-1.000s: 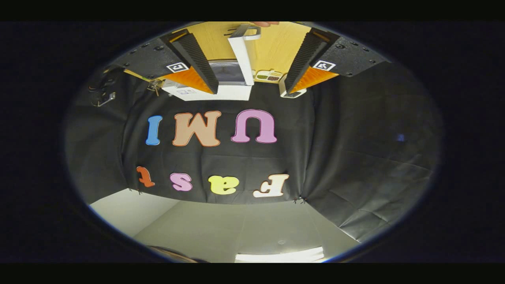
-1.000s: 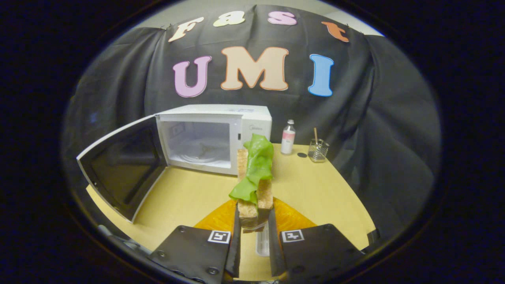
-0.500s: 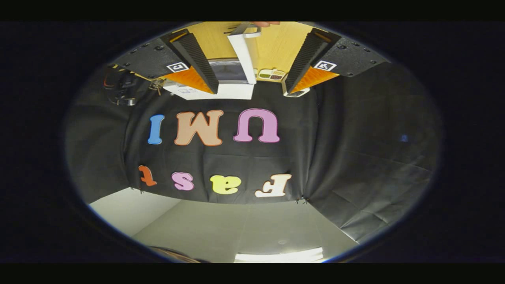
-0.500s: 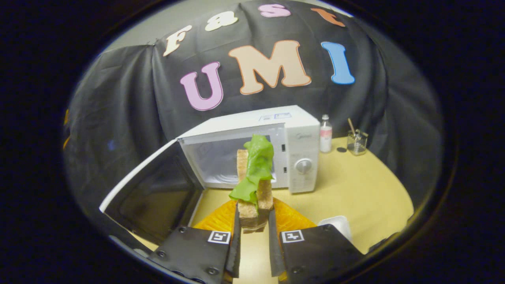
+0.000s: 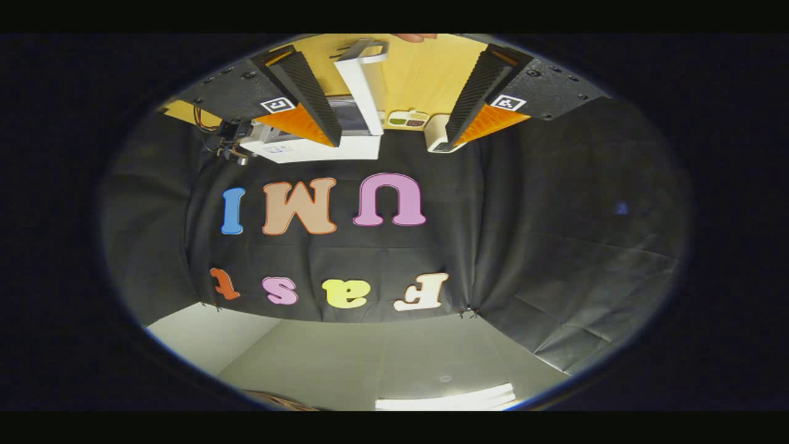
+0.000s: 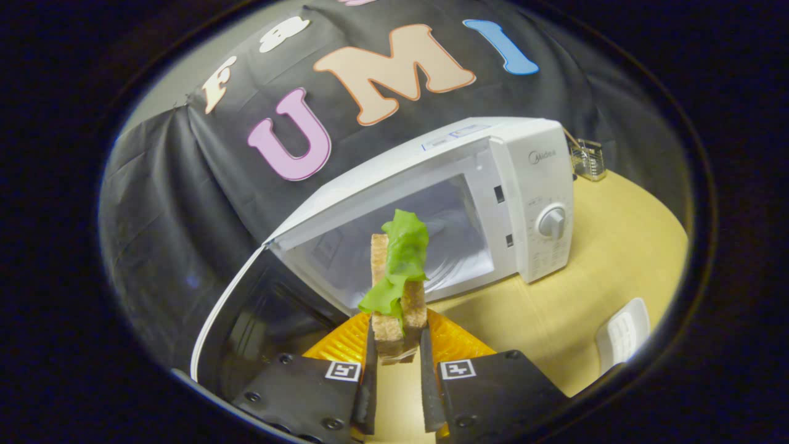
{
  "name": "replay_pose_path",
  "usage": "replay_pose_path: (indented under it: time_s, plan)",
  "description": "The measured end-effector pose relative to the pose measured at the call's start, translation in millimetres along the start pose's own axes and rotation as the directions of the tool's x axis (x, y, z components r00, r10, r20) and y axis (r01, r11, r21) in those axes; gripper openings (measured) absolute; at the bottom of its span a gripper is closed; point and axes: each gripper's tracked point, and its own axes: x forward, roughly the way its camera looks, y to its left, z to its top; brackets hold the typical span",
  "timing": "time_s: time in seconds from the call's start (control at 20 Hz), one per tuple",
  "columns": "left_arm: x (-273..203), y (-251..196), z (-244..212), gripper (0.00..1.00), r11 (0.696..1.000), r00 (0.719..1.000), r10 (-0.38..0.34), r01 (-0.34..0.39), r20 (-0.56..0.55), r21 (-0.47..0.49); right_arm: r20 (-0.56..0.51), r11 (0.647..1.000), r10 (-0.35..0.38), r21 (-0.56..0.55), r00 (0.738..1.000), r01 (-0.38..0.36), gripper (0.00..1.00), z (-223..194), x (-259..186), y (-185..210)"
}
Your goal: Open the microwave oven with the left hand, put the food in, and close the microwave oven.
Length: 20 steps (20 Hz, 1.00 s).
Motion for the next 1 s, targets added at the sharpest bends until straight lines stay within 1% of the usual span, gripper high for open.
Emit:
replay_pose_path:
  time_s: [0.25, 0.3, 0.35, 0.45, 0.6, 0.65, 0.7, 0.8, 0.85, 0.9, 1.0]
  plan:
    - [-11, 18, -12, 0.99, 0.997, 0.998, 0.042, -0.039, -0.043, 0.063, 0.022, 0.986, -0.034, 0.163, 0.999, 0.030, 0.32, 10, 52, 5]
    - [-13, 22, -15, 0.98, 0.996, 0.997, 0.053, -0.050, -0.053, 0.071, 0.031, 0.982, -0.040, 0.186, 0.999, 0.034, 0.32, 12, 59, 7]
    - [-13, 27, -15, 1.00, 0.995, 0.996, 0.067, -0.063, -0.056, 0.076, 0.038, 0.979, -0.046, 0.203, 0.998, 0.038, 0.32, 15, 67, 7]
    - [-15, 35, -14, 0.99, 0.994, 0.994, 0.089, -0.085, -0.059, 0.071, 0.057, 0.971, -0.051, 0.234, 0.997, 0.036, 0.32, 21, 82, 10]
    - [-16, 43, -17, 1.00, 0.991, 0.991, 0.114, -0.109, -0.065, 0.083, 0.055, 0.954, -0.065, 0.298, 0.996, 0.046, 0.32, 24, 102, 14]
    - [-16, 46, -17, 0.96, 0.990, 0.990, 0.120, -0.114, -0.068, 0.084, 0.071, 0.952, -0.065, 0.304, 0.995, 0.040, 0.32, 28, 107, 17]
    - [-18, 48, -19, 0.99, 0.989, 0.990, 0.126, -0.120, -0.070, 0.082, 0.081, 0.953, -0.071, 0.300, 0.994, 0.043, 0.32, 31, 112, 18]
    - [-18, 51, -24, 0.98, 0.989, 0.987, 0.137, -0.132, -0.083, 0.071, 0.082, 0.950, -0.076, 0.309, 0.994, 0.047, 0.32, 32, 124, 22]
    - [-19, 51, -25, 1.00, 0.989, 0.986, 0.140, -0.135, -0.089, 0.066, 0.084, 0.946, -0.075, 0.320, 0.994, 0.044, 0.32, 33, 131, 23]
    - [-20, 52, -25, 0.98, 0.988, 0.985, 0.144, -0.139, -0.090, 0.063, 0.090, 0.944, -0.083, 0.327, 0.993, 0.049, 0.32, 35, 136, 23]
    - [-23, 54, -25, 0.99, 0.987, 0.984, 0.151, -0.145, -0.090, 0.069, 0.080, 0.938, -0.099, 0.340, 0.992, 0.066, 0.32, 34, 146, 21]
